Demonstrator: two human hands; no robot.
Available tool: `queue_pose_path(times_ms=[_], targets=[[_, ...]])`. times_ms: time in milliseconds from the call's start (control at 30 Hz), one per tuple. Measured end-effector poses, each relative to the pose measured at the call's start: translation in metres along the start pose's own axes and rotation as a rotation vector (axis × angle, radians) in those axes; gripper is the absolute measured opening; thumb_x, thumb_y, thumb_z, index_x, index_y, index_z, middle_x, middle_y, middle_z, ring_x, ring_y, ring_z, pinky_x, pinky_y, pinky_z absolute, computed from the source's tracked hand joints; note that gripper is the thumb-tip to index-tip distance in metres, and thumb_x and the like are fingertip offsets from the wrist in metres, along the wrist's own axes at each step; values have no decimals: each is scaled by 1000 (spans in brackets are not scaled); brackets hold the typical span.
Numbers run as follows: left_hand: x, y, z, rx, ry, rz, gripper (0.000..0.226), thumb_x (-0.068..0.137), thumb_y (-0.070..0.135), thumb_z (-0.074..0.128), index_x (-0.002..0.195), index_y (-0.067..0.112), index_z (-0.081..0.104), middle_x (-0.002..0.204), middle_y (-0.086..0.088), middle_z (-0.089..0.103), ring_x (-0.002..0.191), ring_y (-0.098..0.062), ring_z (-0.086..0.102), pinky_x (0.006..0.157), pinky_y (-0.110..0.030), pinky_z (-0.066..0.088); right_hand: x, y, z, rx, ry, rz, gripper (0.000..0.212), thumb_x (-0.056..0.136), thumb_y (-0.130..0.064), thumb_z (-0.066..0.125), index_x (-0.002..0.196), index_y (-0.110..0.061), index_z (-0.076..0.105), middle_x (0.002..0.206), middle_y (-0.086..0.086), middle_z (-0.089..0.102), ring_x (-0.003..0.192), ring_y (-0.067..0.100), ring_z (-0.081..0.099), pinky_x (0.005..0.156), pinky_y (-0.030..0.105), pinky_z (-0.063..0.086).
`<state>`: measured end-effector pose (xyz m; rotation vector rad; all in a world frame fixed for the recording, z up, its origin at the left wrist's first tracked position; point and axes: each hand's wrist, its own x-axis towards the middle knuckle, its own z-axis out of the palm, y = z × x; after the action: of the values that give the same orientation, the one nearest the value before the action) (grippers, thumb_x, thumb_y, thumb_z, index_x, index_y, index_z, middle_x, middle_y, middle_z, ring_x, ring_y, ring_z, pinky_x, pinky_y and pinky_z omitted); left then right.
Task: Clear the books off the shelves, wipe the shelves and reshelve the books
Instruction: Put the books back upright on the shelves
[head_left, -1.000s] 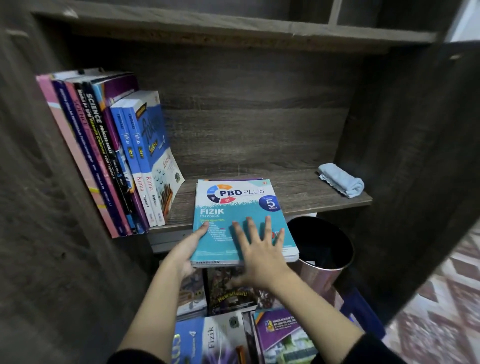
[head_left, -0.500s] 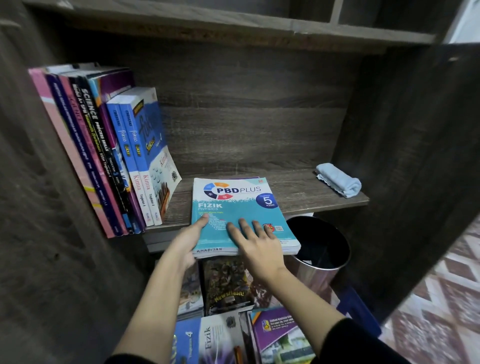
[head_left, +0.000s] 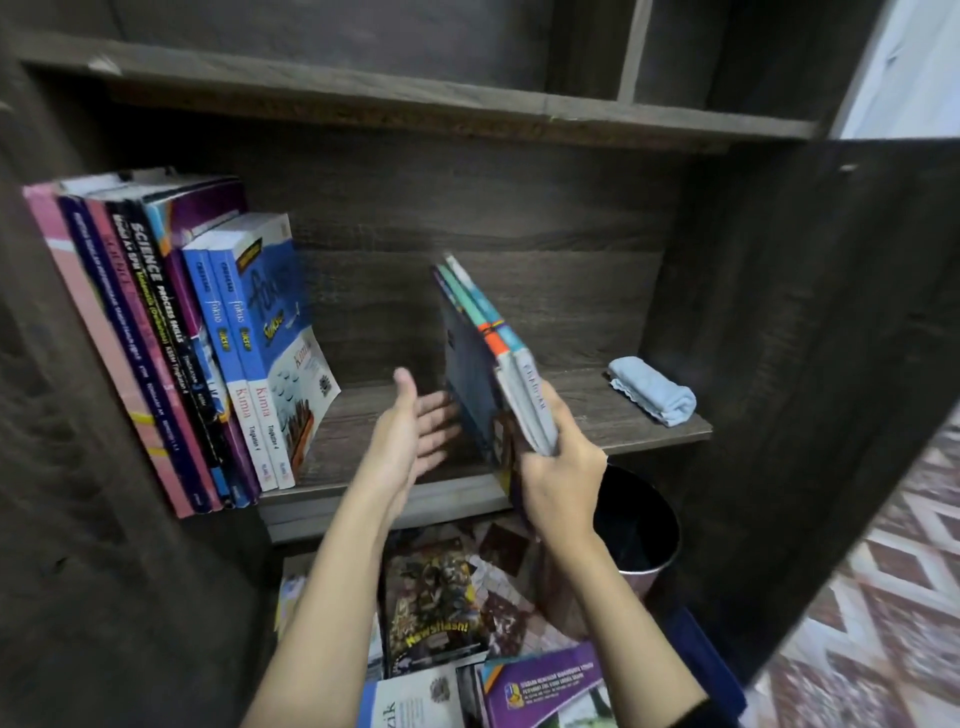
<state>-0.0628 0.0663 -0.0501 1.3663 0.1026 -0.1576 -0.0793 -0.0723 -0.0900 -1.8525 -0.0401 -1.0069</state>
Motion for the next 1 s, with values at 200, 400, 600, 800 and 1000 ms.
queue_pose_path(times_ms=[200,400,600,800,1000], targets=[[23,-61,21,-1,-19,-314,64,94,62,19,114,14,56,96,-11,64,68,-21,58,68,-30,43,21,-6,-9,362,203,359,25,73,-2,78,84,-21,67,76,-10,68,75,11,63,75,28,52],[33,-57,40,-506,-89,-188,52,99,50,27,121,15,59,107,-9,70,92,-22,66,84,-40,51,31,6,-6,832,379,776,30,72,16,68,81,-13,63,83,7,69,74,23,65,73,39,55],[36,-61,49,-243,-74,-175,33,101,33,38,127,18,52,101,-3,67,77,-16,63,64,-29,50,22,36,-10,931,614,1227,29,66,18,68,84,-3,60,91,16,66,62,25,62,59,41,54],[46,-71,51,-9,56,-169,17,99,13,44,105,17,60,85,-2,66,60,-8,61,59,-22,45,9,46,7,947,612,1266,45,70,14,69,112,2,58,102,19,66,68,27,62,60,40,54],[48,-80,40,167,49,-156,16,97,10,46,100,17,61,83,-4,65,64,-13,64,72,-33,52,3,56,16,908,557,1309,47,72,8,72,116,0,57,108,19,67,83,34,67,66,44,56]])
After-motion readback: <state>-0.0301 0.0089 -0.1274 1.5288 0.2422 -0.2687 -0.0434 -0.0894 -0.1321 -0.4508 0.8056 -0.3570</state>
